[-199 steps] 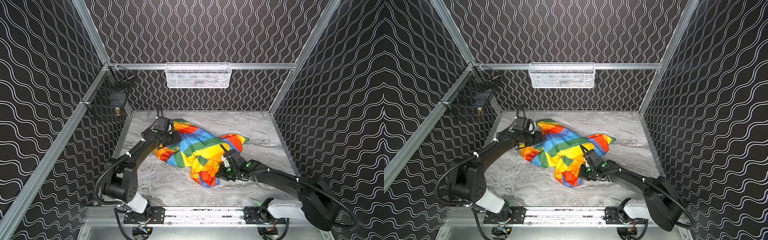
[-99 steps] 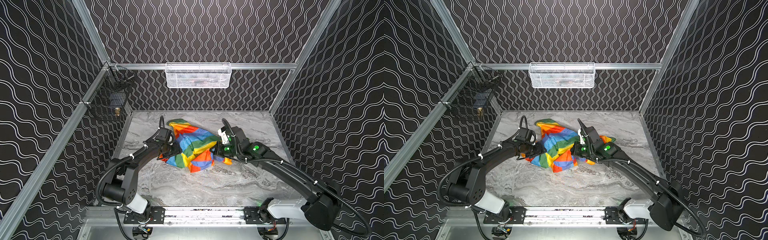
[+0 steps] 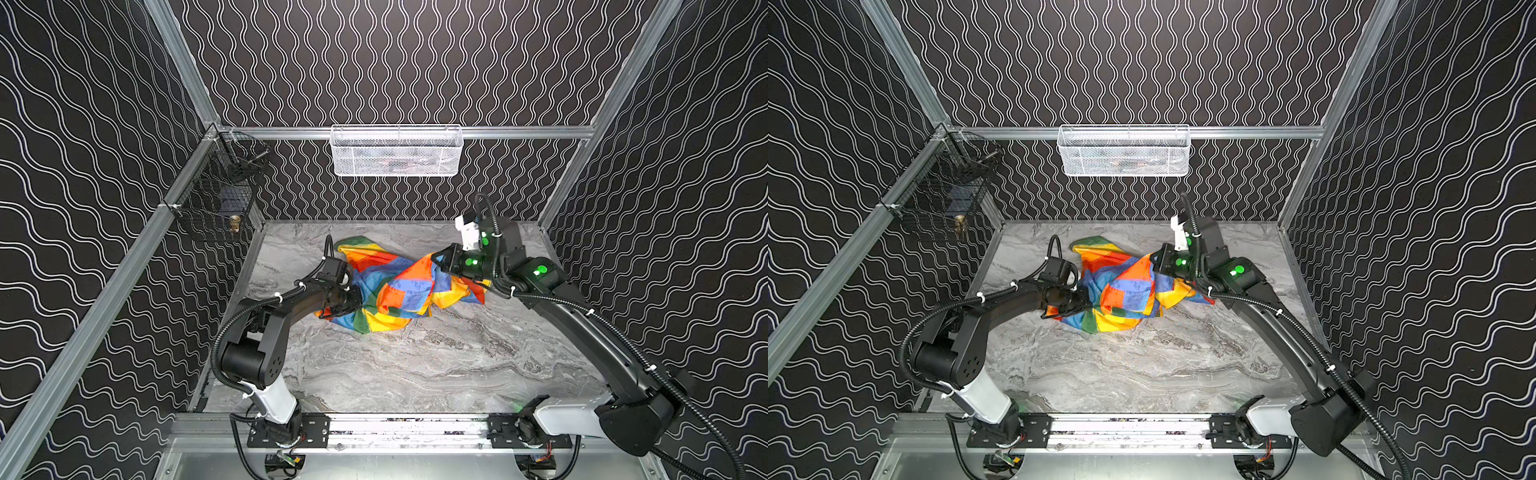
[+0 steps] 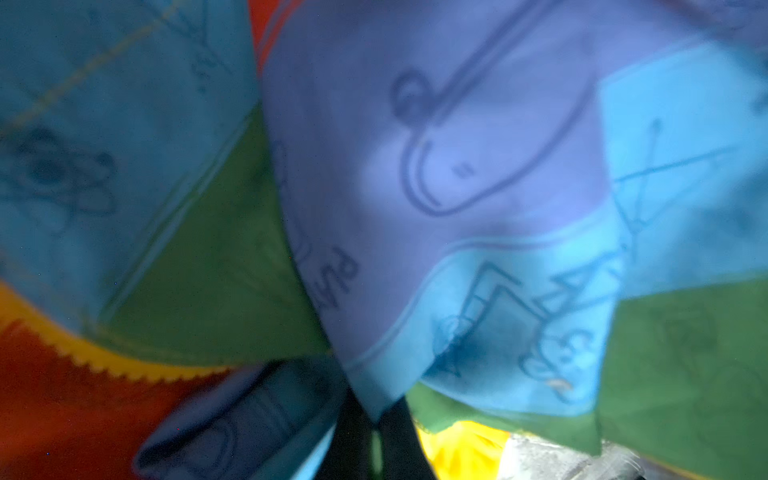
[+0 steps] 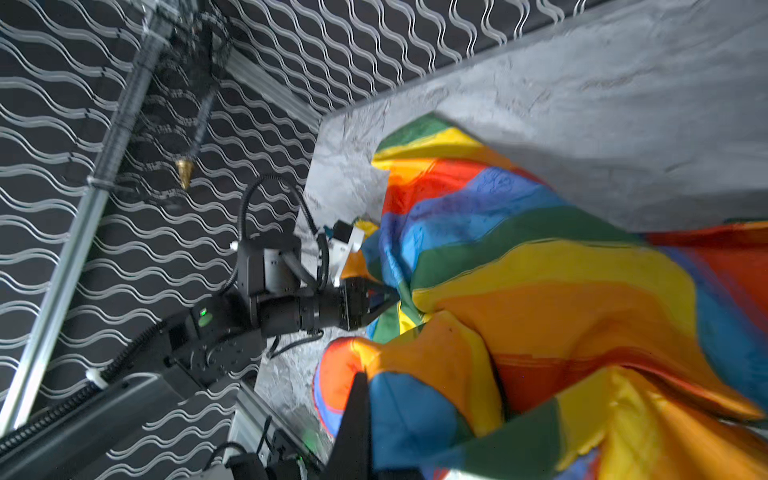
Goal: Zip up the jacket
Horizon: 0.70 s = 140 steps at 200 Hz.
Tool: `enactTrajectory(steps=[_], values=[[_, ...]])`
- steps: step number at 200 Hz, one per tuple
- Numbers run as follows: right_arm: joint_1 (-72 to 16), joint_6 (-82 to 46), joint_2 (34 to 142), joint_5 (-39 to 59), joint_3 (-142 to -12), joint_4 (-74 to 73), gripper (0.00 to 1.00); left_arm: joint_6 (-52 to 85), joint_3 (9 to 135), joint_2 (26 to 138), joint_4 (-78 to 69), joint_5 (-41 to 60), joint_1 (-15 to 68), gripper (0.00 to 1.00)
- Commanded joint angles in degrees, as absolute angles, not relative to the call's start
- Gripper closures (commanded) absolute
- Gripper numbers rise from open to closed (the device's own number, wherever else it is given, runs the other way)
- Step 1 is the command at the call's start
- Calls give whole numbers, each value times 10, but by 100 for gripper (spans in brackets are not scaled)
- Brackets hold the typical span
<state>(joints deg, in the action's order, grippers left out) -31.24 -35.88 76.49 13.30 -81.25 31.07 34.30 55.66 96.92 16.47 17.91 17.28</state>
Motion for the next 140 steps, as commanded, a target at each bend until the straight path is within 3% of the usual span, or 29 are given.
enactTrajectory(steps=[1,87,140], values=[[-272,-343,762,174,-825,308,100,333,573,954,176,184,173,100],[-95,-320,828,145,-898,353,100,284,663,819,311,154,172,100],[-34,-312,922,162,-921,341,100,256,756,768,357,173,172,100]])
